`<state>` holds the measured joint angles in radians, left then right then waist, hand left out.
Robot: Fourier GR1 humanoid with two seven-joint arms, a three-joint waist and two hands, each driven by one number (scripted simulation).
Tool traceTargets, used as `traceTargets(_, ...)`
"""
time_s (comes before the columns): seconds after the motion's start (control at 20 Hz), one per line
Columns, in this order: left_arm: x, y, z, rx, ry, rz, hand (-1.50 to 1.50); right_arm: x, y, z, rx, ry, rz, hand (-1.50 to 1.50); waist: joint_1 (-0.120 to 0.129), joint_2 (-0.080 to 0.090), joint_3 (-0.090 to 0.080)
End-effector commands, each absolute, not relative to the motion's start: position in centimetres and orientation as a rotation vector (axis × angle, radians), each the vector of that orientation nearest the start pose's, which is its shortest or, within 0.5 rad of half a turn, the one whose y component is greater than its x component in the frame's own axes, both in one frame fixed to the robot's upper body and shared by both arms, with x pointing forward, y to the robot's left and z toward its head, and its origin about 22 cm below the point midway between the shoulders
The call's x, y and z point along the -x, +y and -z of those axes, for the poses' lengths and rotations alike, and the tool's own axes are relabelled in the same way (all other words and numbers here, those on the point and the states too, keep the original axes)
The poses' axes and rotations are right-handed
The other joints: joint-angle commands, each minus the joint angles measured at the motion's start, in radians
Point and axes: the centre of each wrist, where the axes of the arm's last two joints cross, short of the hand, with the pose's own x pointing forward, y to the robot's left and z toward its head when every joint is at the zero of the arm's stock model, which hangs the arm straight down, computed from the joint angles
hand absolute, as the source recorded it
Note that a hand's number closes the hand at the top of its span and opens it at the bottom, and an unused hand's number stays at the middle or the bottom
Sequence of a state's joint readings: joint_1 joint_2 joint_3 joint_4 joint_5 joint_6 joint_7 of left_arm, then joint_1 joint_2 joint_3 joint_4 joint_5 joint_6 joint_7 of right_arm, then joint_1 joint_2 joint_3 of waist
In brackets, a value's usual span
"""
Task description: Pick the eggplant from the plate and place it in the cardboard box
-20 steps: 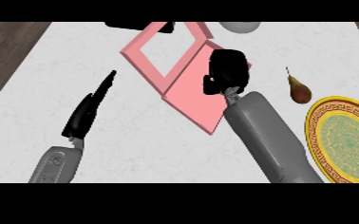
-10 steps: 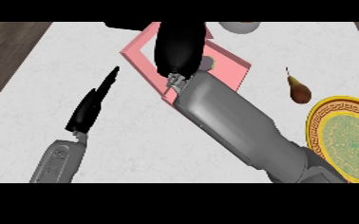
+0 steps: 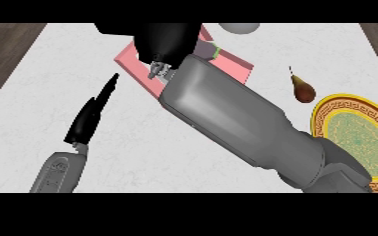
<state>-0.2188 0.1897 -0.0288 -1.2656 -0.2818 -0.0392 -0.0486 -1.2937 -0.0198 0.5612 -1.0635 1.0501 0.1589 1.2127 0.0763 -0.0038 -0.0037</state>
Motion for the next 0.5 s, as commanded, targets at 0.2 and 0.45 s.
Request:
traceTargets(0.2, -28.8, 27.6, 1.2, -0.317, -1.475, 0.432, 0.0, -34.6, 4.5, -24.6, 1.567, -1.057, -0.627, 1.5, -0.055, -0.002, 0.002)
traceTargets(0.45, -28.3, 28.2, 0.4, -0.333, -1.472, 0.406, 0.0, -36.1, 2.5, -22.4, 1.564, -0.96, -0.67, 1.5, -0.076, -0.005, 0.004)
